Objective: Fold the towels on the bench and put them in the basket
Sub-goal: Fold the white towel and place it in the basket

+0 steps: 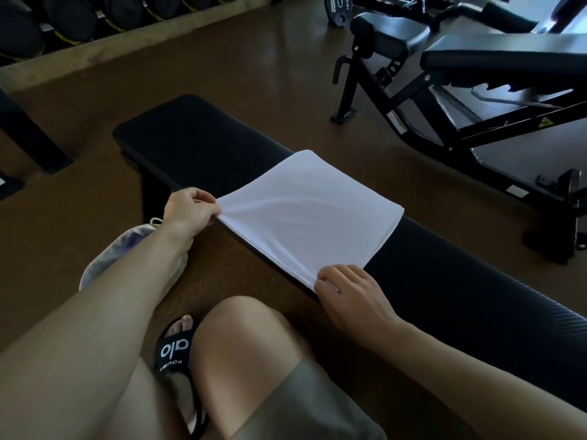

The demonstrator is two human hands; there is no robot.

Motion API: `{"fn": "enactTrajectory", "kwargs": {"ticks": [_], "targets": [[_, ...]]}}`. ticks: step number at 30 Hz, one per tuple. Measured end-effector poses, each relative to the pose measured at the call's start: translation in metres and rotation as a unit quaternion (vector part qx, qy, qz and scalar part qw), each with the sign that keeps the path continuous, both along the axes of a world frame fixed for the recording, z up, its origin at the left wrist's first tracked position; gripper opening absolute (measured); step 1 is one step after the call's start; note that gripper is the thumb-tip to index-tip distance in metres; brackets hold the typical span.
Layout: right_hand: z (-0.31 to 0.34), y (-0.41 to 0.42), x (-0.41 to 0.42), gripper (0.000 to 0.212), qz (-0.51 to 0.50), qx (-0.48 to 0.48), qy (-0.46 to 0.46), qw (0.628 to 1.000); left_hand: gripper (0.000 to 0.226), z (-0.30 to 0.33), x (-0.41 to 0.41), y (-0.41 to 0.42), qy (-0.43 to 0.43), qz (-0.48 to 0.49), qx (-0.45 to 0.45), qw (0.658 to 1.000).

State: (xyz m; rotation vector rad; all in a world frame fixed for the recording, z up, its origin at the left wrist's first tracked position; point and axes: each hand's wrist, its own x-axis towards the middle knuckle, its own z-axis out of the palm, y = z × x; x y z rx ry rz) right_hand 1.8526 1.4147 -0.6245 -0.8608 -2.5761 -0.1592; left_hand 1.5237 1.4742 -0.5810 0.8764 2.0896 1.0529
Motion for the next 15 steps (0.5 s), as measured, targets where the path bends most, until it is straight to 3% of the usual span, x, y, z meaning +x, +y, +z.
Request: {"fn": "enactTrajectory", "kwargs": {"ticks": [9,15], "targets": [[0.001,-0.018,0.018,0.006,-0.004,-0.009,0.011,1.000,0.012,0.001,-0.004,-0.011,-0.058,-0.024,-0.017,0.998],[0.001,-0.030,0.018,0.021,-0.018,-0.036,0.015,0.999,0.014,-0.001,-0.010,-0.015,-0.044,-0.090,-0.054,0.993]]}}
